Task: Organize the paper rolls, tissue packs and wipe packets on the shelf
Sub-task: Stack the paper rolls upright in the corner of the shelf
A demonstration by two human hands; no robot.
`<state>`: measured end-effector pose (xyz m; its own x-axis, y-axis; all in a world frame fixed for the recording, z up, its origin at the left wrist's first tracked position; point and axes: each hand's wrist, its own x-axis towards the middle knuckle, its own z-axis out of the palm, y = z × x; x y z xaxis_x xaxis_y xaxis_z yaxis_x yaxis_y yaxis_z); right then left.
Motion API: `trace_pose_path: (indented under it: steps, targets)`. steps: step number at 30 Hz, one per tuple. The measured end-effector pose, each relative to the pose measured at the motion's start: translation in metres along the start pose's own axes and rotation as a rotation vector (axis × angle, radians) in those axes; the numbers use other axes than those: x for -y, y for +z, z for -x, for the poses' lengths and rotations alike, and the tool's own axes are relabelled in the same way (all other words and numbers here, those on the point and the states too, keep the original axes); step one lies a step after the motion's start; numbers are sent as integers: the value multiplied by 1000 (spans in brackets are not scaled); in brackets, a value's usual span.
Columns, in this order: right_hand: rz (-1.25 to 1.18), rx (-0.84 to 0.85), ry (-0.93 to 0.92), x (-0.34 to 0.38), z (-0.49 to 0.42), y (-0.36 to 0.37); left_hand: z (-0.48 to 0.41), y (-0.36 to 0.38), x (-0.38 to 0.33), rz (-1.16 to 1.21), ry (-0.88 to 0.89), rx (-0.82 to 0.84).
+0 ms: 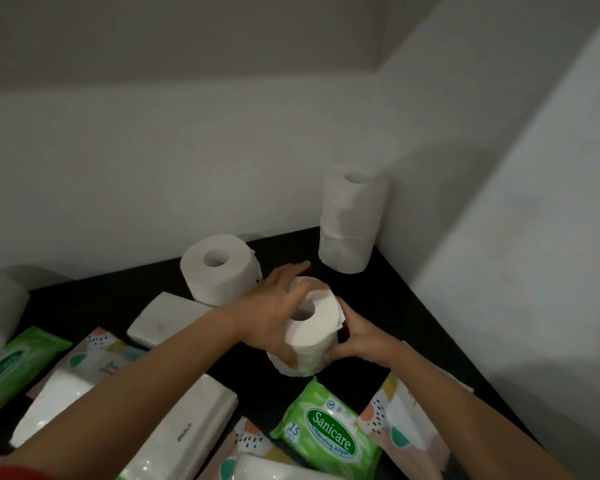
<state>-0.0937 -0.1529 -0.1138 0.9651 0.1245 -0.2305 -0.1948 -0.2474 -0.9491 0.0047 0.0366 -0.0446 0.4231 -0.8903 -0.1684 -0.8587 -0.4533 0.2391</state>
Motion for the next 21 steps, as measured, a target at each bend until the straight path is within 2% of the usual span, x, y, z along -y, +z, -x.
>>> trace_pose_path:
  steps: [3,8,15,21]
  targets:
    - [49,-49,-31,-4,-6,8,-7,-12,5,85,-19,151]
    - [54,-109,-76,-7,-14,13,-26,-24,8,59,11,251]
    - [56,-114,-70,-2,-27,4,-44,-21,21,49,-43,181]
    - [-8,-232,-10,9,-45,-2,-55,-37,34,167,-126,64]
